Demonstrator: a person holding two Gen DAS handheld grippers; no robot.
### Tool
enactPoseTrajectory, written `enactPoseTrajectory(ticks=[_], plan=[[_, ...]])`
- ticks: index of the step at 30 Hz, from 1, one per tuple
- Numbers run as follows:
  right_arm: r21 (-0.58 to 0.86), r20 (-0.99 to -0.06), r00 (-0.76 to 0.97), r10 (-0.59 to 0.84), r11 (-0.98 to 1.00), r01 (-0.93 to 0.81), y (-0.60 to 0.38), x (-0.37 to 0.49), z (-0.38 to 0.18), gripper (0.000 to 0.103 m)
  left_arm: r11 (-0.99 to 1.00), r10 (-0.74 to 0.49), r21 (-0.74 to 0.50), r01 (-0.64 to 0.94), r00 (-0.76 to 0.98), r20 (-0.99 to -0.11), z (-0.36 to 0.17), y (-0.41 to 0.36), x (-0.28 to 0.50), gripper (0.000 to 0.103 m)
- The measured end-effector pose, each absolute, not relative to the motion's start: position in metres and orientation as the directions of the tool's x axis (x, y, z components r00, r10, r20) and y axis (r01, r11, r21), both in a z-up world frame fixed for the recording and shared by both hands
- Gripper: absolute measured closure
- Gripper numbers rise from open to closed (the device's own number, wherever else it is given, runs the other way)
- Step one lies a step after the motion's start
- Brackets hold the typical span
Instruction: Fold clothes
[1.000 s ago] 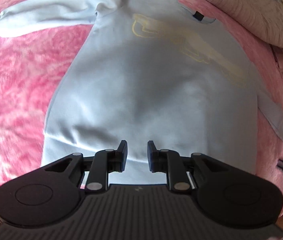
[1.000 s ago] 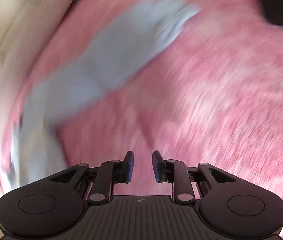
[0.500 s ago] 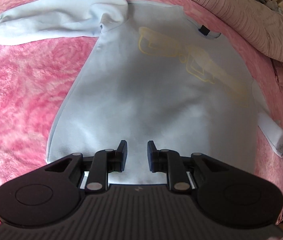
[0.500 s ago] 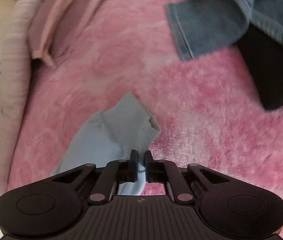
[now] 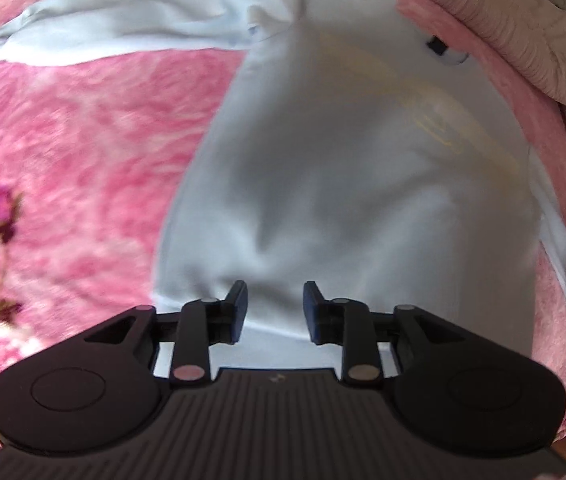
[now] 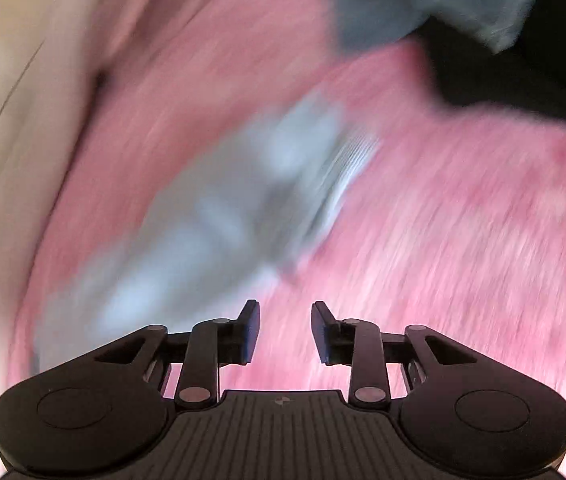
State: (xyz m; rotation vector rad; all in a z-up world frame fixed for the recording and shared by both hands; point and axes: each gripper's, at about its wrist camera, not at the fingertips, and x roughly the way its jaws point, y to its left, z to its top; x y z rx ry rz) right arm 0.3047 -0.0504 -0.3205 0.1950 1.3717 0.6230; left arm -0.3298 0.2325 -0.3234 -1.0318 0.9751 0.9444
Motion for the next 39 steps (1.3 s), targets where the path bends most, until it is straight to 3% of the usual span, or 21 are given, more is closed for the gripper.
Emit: enactPoseTrajectory(ticks=[2,6,10,15,17,18,19,20,26,30,32,35,37,39], plan=[[0.499,-0.852,-0.085,0.517,0.751,-0.432,-0.044,0.253,-0.316,0.069,0.218,0.148,-0.247,-0.944,0.282,-0.948,-0.326,0.233,-0.343,0.074],[0.535,-0.844,-0.267,0.465,0.696,-0.478,-0.037,0.169,-0.333,0.067,0.192,0.136,-0.259,-0.947,0.287,-0.948,-0.332,0.233,-0.366,0.067],[0.499,-0.866,-0.237,0.439,0.736,-0.458,-0.033,0.138,-0.348,0.067,0.192,0.145,-0.242,-0.951,0.272,-0.951,-0.338,0.234,-0.38,0.066],[0.433,-0.898,-0.174,0.404,0.74,-0.515,-0.022,0.116,-0.343,0.067,0.148,0.151,-0.311,-0.939,0.332,-0.931,-0.347,0.236,-0.4,0.066],[0.403,-0.909,-0.148,0.389,0.736,-0.544,-0.018,0.106,-0.339,0.067,0.142,0.145,-0.34,-0.93,0.359,-0.922,-0.355,0.234,-0.4,0.074],[0.399,-0.91,-0.142,0.389,0.73,-0.555,-0.015,0.102,-0.339,0.068,0.141,0.142,-0.354,-0.925,0.372,-0.917,-0.359,0.233,-0.4,0.091],[0.394,-0.911,-0.136,0.39,0.724,-0.566,-0.013,0.098,-0.339,0.075,0.139,0.139,-0.367,-0.92,0.385,-0.912,-0.363,0.232,-0.399,0.095],[0.372,-0.919,-0.129,0.372,0.713,-0.595,-0.005,0.091,-0.34,0.102,0.142,0.144,-0.379,-0.915,0.398,-0.906,-0.361,0.23,-0.401,0.099],[0.214,-0.963,-0.031,0.268,0.693,-0.689,0.002,0.075,-0.328,0.103,0.182,0.175,-0.412,-0.893,0.441,-0.88,-0.339,0.206,-0.416,0.1],[0.19,-0.979,-0.066,0.19,0.759,-0.622,-0.015,0.083,-0.336,0.103,0.178,0.117,-0.356,-0.918,0.379,-0.918,-0.356,0.208,-0.419,0.091],[0.242,-0.966,-0.068,0.25,0.778,-0.58,-0.01,0.086,-0.332,0.094,0.161,0.12,-0.39,-0.906,0.411,-0.904,-0.35,0.217,-0.426,0.084],[0.299,-0.944,-0.057,0.326,0.769,-0.565,0.008,0.086,-0.327,0.036,0.135,0.224,-0.399,-0.907,0.42,-0.879,-0.33,0.235,-0.444,0.072],[0.324,-0.933,-0.06,0.354,0.759,-0.565,0.02,0.084,-0.328,0.034,0.052,0.319,-0.421,-0.906,0.415,-0.852,-0.32,0.256,-0.465,0.057],[0.294,-0.947,-0.069,0.314,0.763,-0.575,0.029,0.082,-0.341,0.034,-0.07,0.412,-0.469,-0.88,0.403,-0.818,-0.319,0.285,-0.487,0.056]])
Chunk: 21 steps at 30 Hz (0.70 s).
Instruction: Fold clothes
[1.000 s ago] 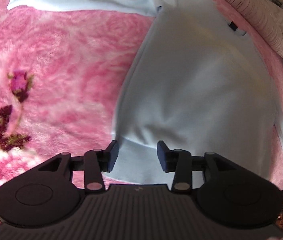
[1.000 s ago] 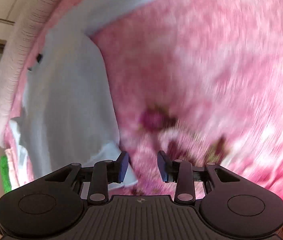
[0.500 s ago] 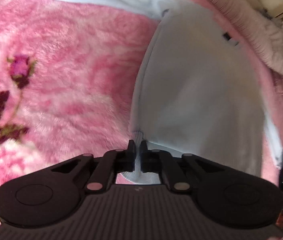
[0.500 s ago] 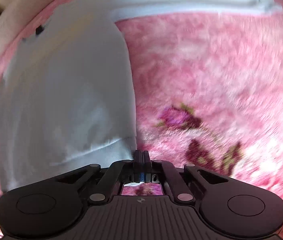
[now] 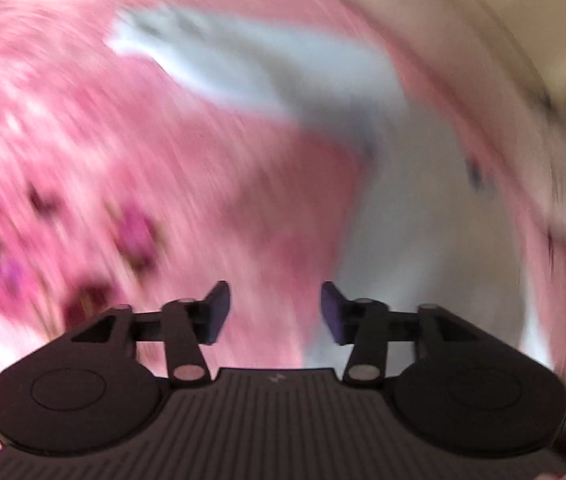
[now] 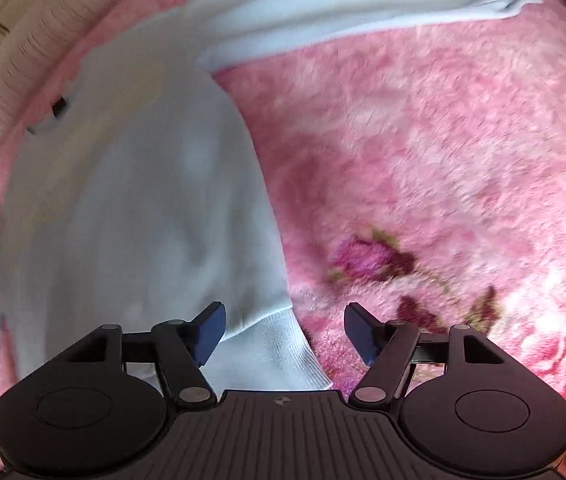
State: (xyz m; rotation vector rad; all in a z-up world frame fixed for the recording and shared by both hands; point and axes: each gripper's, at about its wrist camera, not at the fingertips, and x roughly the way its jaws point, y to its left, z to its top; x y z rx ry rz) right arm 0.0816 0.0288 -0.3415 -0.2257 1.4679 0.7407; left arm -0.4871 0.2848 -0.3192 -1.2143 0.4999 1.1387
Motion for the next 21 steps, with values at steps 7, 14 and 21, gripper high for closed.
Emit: enactPoseTrajectory(ticks=[7,14,21], plan=[[0.248,-0.964,-0.058,0.26,0.796,-0.552,0.031,0.076,-0.36,0.034,-0.353,0.603,-0.532,-0.77,0.248,-0.758,-0.343,0.383,-0.531,0.057],[0.239,-0.967,-0.062,0.246,0.799,-0.552,0.033,0.079,-0.365,0.034,-0.189,0.643,-0.269,-0.945,0.088,-0.761,-0.336,0.395,-0.505,0.096],[0.208,-0.972,-0.025,0.235,0.799,-0.564,0.036,0.07,-0.366,0.031,-0.067,0.648,0.106,-0.992,-0.124,-0.752,-0.339,0.352,-0.51,0.088]])
